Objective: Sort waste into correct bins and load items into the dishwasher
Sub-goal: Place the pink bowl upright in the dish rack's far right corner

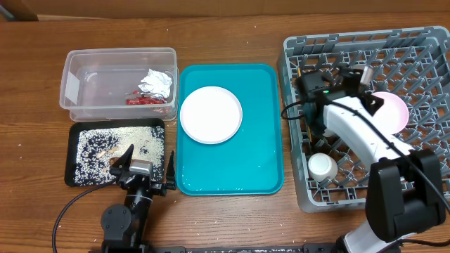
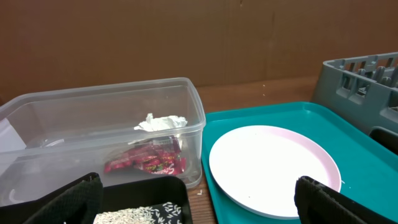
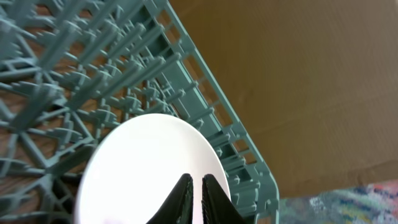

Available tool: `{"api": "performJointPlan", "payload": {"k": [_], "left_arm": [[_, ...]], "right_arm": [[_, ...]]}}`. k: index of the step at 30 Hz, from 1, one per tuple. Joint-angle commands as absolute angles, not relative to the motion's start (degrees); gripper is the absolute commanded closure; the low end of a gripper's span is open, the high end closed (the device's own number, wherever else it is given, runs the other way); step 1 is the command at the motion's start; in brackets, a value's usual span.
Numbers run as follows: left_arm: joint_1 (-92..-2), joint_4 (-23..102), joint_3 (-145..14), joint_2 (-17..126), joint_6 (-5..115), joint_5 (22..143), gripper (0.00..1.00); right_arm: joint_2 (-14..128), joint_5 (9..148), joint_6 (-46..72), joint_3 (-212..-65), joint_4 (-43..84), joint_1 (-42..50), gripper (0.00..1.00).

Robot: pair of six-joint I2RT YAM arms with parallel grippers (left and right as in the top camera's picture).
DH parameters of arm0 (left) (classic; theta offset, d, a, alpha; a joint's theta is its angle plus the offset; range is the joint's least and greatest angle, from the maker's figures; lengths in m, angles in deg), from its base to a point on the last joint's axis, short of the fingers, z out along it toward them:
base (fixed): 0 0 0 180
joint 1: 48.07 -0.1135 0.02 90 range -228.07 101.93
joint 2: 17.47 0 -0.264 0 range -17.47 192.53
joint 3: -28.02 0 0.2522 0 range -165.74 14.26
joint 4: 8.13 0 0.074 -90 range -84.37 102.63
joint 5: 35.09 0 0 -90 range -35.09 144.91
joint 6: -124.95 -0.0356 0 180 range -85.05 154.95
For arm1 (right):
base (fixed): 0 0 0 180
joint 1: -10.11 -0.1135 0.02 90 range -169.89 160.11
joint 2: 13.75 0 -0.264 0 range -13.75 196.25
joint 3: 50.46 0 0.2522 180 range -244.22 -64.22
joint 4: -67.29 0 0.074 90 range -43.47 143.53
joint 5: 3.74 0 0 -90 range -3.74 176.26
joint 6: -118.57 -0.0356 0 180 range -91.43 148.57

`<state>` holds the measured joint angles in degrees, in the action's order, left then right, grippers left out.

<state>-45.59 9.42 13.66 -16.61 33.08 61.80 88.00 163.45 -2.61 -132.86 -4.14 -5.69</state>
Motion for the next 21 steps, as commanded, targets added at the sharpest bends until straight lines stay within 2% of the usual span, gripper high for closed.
{"api": "performJointPlan", "payload": {"k": [1,5,9,10,12,13,18,20,21], "left_arm": [[-45.8,9.4,14.0,-17.2,33.5,62.0,0.0],[-45.8,9.4,14.0,-17.2,33.5,62.0,0.0],[-45.8,9.4,14.0,-17.2,33.5,62.0,0.0],[-45.8,9.4,14.0,-17.2,33.5,62.0,0.0],[-45.8,9.4,14.0,-17.2,33.5,62.0,0.0],[-45.8,9.4,14.0,-17.2,33.5,62.0,0.0],[-45.8,9.4,14.0,-17.2,33.5,62.0,0.0],[-45.8,9.4,14.0,-17.2,33.5,62.0,0.0],[-45.8,9.4,14.0,-17.2,33.5,62.0,0.0]], "right_arm": [[88.2,167.0,-2.5,-132.8,-4.1,-5.7,0.92],[86.1,161.6,-6.7,-133.5,-4.5,-5.1,0.95],[80.3,151.5,-10.5,-136.2,-5.4,-2.6,0.94],[78.3,148.3,-10.5,-137.1,-5.1,-1.6,0.91],[74.0,140.4,-10.3,-138.9,-4.1,1.0,0.78],[72.3,136.2,-9.7,-139.5,-3.3,2.6,0.75],[66.5,100.6,-2.7,-140.0,1.8,17.7,0.45],[66.9,88.0,-2.7,-139.9,0.8,25.5,0.38],[67.7,82.6,-2.7,-139.9,-0.3,29.5,0.38]]}}
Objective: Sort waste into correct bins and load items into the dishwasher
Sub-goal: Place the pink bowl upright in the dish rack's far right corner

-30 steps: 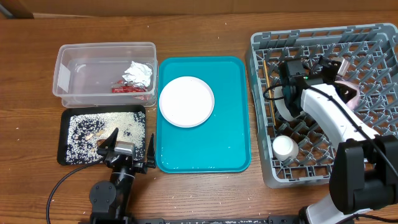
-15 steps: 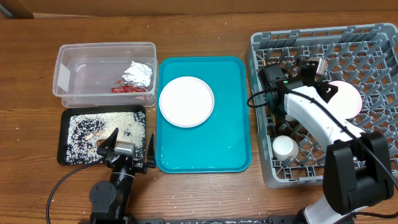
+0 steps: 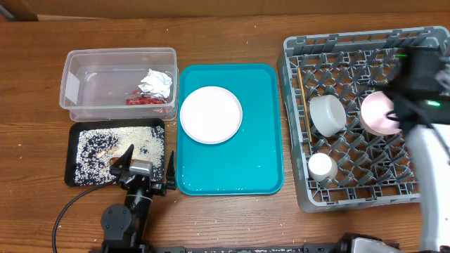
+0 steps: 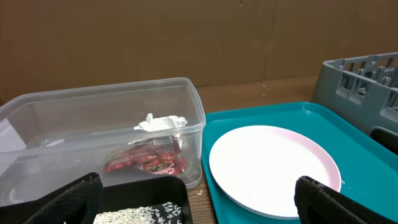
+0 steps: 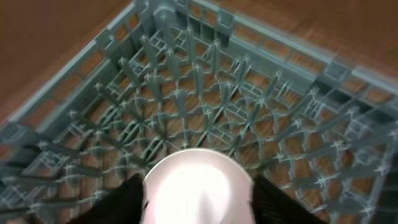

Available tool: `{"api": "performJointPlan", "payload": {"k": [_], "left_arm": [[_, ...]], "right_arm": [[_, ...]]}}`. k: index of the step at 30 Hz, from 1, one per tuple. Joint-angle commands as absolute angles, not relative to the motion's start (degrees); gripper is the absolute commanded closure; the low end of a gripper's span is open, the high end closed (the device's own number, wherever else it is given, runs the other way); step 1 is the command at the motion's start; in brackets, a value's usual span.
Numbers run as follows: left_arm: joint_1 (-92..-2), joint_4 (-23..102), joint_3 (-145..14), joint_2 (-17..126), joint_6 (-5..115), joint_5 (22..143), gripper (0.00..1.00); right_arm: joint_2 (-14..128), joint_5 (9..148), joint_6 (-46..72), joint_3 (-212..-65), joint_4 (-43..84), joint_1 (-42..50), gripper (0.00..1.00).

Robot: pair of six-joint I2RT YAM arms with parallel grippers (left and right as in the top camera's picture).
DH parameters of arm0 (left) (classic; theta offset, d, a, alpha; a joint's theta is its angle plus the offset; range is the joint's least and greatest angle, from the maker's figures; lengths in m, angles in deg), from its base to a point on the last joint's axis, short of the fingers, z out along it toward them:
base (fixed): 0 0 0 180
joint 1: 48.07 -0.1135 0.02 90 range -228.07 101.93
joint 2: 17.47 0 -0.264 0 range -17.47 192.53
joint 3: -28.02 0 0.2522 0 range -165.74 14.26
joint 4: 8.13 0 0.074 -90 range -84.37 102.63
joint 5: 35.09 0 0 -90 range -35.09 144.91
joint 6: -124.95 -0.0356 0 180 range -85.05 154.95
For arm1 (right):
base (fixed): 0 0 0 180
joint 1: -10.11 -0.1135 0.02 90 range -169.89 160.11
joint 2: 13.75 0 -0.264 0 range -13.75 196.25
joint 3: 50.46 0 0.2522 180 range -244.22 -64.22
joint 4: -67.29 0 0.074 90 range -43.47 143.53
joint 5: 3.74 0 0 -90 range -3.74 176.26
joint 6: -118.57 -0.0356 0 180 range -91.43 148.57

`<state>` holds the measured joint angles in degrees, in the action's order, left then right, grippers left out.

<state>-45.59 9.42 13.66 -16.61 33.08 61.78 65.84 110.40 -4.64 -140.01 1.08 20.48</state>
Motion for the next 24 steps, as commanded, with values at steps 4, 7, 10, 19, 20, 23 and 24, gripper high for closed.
{"api": "performJointPlan", "payload": {"k": [4,7,10,19,20,23,24], "left_arm": [[-45.8,9.4,14.0,-17.2,33.5,62.0,0.0],[-45.8,9.4,14.0,-17.2,33.5,62.0,0.0],[-45.8,9.4,14.0,-17.2,33.5,62.0,0.0],[-45.8,9.4,14.0,-17.2,33.5,62.0,0.0],[-45.8,9.4,14.0,-17.2,33.5,62.0,0.0],[-45.8,9.4,14.0,-17.2,33.5,62.0,0.0],[-45.8,9.4,14.0,-17.2,33.5,62.0,0.0]], "right_arm": [[71.3,74.3,-2.6,-139.8,-5.6,39.4,0.37],[74.6,70.7,2.2,-139.7,-8.5,43.0,0.37],[76.7,68.5,5.3,-139.4,-9.8,43.3,0.38],[77.2,71.0,5.6,-136.9,-10.9,42.5,0.62],[77.3,72.9,4.4,-135.8,-10.8,42.5,0.62],[77.3,74.0,2.2,-133.7,-8.6,42.5,0.75],[77.3,73.4,2.2,-133.6,-7.9,42.5,0.81]]}}
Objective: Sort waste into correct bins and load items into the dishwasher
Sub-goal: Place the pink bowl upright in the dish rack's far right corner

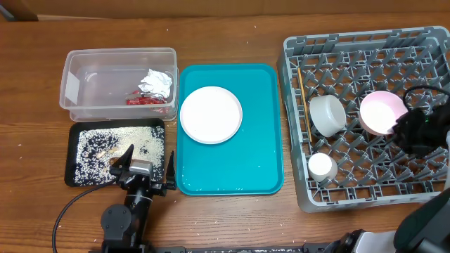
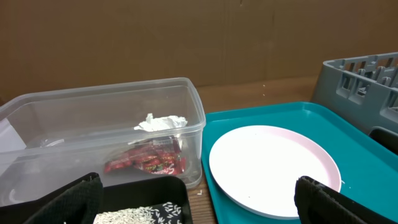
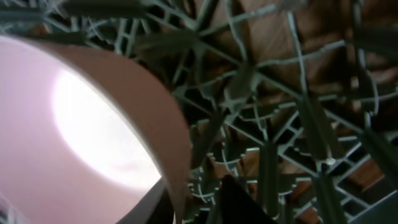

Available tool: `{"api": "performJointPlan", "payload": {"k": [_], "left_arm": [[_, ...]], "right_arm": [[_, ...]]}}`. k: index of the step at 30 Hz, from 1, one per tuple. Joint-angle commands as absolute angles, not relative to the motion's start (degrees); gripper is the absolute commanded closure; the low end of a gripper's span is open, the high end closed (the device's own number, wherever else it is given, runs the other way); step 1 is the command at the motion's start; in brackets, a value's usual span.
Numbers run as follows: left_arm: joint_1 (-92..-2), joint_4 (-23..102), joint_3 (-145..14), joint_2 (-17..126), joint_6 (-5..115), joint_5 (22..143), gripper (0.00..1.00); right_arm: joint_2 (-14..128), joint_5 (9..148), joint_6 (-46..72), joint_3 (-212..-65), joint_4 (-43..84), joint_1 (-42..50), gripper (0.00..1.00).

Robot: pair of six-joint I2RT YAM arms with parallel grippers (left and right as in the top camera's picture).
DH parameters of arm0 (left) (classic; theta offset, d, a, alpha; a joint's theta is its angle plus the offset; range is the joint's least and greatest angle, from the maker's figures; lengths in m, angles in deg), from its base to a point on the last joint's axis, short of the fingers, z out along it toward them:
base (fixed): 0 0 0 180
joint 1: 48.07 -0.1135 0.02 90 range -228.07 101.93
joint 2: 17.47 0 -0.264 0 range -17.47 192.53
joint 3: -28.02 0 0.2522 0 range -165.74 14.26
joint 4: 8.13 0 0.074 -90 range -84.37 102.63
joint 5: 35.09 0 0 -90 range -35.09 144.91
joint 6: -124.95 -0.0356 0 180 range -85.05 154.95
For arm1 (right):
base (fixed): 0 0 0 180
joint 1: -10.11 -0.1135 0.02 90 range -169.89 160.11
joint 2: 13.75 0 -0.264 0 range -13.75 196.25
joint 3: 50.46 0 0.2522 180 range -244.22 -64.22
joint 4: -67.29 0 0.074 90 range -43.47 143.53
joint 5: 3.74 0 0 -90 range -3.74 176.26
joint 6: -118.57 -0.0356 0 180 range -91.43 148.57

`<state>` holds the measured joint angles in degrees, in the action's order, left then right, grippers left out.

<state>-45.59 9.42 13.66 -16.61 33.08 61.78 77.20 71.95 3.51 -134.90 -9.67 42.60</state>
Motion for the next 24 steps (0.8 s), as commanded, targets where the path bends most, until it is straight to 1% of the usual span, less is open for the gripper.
{"api": "performJointPlan", "payload": {"k": [1,3,7,10,13,17,20,23,24], "left_arm": [[-45.8,9.4,14.0,-17.2,33.5,62.0,0.0],[-45.8,9.4,14.0,-17.2,33.5,62.0,0.0],[-45.8,9.4,14.0,-17.2,33.5,62.0,0.0],[-45.8,9.4,14.0,-17.2,33.5,62.0,0.0],[-45.8,9.4,14.0,-17.2,33.5,62.0,0.0],[-45.8,9.4,14.0,-17.2,33.5,62.0,0.0],[-45.8,9.4,14.0,-17.2,33.5,62.0,0.0],[-45.8,9.4,14.0,-17.2,33.5,62.0,0.0],[-45.8,9.4,14.0,-17.2,33.5,62.0,0.0]], "right_arm": [[77.3,72.8,2.2,-133.7,-7.3,42.5,0.87],[77.2,72.3,2.2,-135.0,-6.6,42.5,0.96],[75.6,72.5,2.4,-138.8,-6.5,42.5,0.96],[72.9,75.3,2.4,-141.7,-6.5,42.1,0.96],[68.4,86.0,1.4,-143.4,-6.6,39.8,0.96],[62.4,99.6,-0.2,-143.4,-6.0,33.1,0.96],[60.0,110.8,-0.2,-143.4,-5.1,25.6,0.96],[60.1,127.5,-2.0,-143.1,-5.3,15.8,0.96],[60.7,135.0,-3.1,-142.5,-5.5,12.1,0.96]]}}
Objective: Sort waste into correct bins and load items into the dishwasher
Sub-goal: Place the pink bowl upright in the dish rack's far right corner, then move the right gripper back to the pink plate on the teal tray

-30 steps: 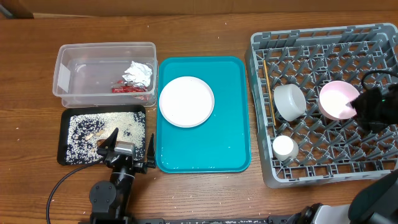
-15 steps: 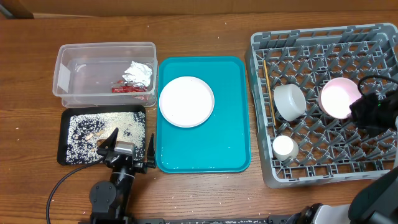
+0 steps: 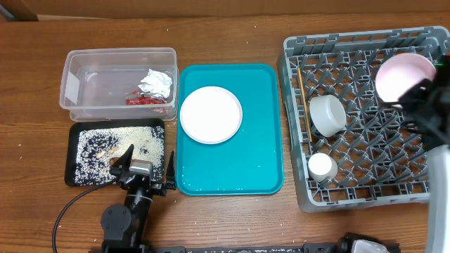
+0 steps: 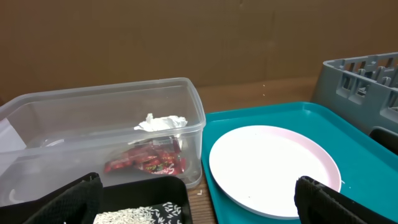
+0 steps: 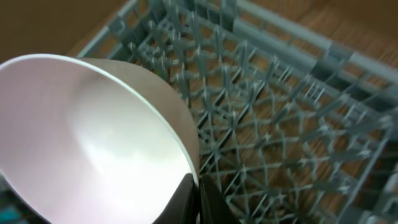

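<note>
My right gripper [image 3: 416,93] is shut on the rim of a pink bowl [image 3: 406,74], which hangs tilted over the far right part of the grey dish rack [image 3: 351,190]. The right wrist view shows the bowl [image 5: 93,137] large, with both fingertips [image 5: 186,193] pinching its edge above the rack grid [image 5: 298,124]. A white plate [image 3: 211,114] lies on the teal tray [image 3: 232,176]. My left gripper [image 3: 144,171] stands open at the table's front, beside the tray; its view shows the plate [image 4: 273,168] ahead.
In the rack sit a grey bowl [image 3: 328,114], a white cup [image 3: 322,166] and a chopstick [image 3: 303,98]. A clear bin [image 3: 77,88] holds a crumpled tissue [image 3: 156,83] and a red wrapper [image 3: 144,100]. A black tray [image 3: 73,176] carries spilled rice.
The pink bowl has gone from the rack's middle right to higher up over its far right corner, held by my right gripper. The left arm has not moved.
First my right arm reached across the rack, shut on the pink bowl's rim. Then the gripper stood open at the rack's right side with the bowl resting in the rack. Then it was at the bowl's right rim. Now it holds the bowl near the far right corner.
</note>
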Available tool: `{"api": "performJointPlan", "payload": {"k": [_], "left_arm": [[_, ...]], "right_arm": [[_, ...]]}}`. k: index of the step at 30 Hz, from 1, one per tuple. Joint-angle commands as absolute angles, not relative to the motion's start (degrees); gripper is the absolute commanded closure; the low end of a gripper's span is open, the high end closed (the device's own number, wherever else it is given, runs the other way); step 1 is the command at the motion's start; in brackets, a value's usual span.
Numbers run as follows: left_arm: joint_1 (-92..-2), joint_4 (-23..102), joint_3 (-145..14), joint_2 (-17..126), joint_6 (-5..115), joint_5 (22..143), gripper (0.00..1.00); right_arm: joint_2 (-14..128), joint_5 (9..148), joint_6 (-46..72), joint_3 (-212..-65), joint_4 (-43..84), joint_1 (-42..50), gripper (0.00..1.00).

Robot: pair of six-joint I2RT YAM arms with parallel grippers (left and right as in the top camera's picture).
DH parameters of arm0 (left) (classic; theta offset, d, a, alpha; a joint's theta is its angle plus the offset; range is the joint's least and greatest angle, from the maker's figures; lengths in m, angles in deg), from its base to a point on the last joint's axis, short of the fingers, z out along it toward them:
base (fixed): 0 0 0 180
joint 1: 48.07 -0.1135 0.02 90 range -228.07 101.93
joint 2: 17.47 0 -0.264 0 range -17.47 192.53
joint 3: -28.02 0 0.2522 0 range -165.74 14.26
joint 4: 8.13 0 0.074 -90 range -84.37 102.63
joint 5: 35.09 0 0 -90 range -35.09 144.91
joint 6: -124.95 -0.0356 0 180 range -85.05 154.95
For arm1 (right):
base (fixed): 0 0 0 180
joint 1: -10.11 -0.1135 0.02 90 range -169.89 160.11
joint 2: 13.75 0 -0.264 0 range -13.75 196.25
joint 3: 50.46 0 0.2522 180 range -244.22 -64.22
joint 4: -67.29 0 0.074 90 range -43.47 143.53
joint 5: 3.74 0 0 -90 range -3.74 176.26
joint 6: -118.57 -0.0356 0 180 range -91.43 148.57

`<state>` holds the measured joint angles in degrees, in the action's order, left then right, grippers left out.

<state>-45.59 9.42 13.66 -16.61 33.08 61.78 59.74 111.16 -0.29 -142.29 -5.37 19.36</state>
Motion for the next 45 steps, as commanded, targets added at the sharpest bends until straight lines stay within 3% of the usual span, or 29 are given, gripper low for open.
{"api": "performJointPlan", "payload": {"k": [1,6,16,25,31,35,37,42,45], "left_arm": [[-45.8,9.4,14.0,-17.2,33.5,62.0,0.0],[-45.8,9.4,14.0,-17.2,33.5,62.0,0.0],[-45.8,9.4,14.0,-17.2,33.5,62.0,0.0],[-45.8,9.4,14.0,-17.2,33.5,62.0,0.0],[-45.8,9.4,14.0,-17.2,33.5,62.0,0.0],[-45.8,9.4,14.0,-17.2,33.5,62.0,0.0],[-45.8,9.4,14.0,-17.2,33.5,62.0,0.0],[-45.8,9.4,14.0,-17.2,33.5,62.0,0.0],[-45.8,9.4,14.0,-17.2,33.5,62.0,0.0]], "right_arm": [[61.4,140.7,-3.5,-142.0,-5.8,9.7,0.96],[67.9,153.5,-4.7,-139.6,-6.9,1.9,0.96],[82.4,154.7,-5.6,-137.5,-9.8,1.5,0.96],[84.3,151.6,-12.2,-136.5,-13.4,-1.5,0.96],[84.3,154.4,-12.2,-136.5,-15.9,-8.5,0.96],[84.2,155.8,-12.2,-137.2,-18.0,-11.1,0.73],[84.0,155.8,-12.2,-138.2,-19.2,-12.3,0.66],[81.8,155.2,-12.2,-142.2,-20.6,-15.5,0.65],[79.4,149.1,-12.1,-145.3,-19.6,-19.6,0.53]]}}
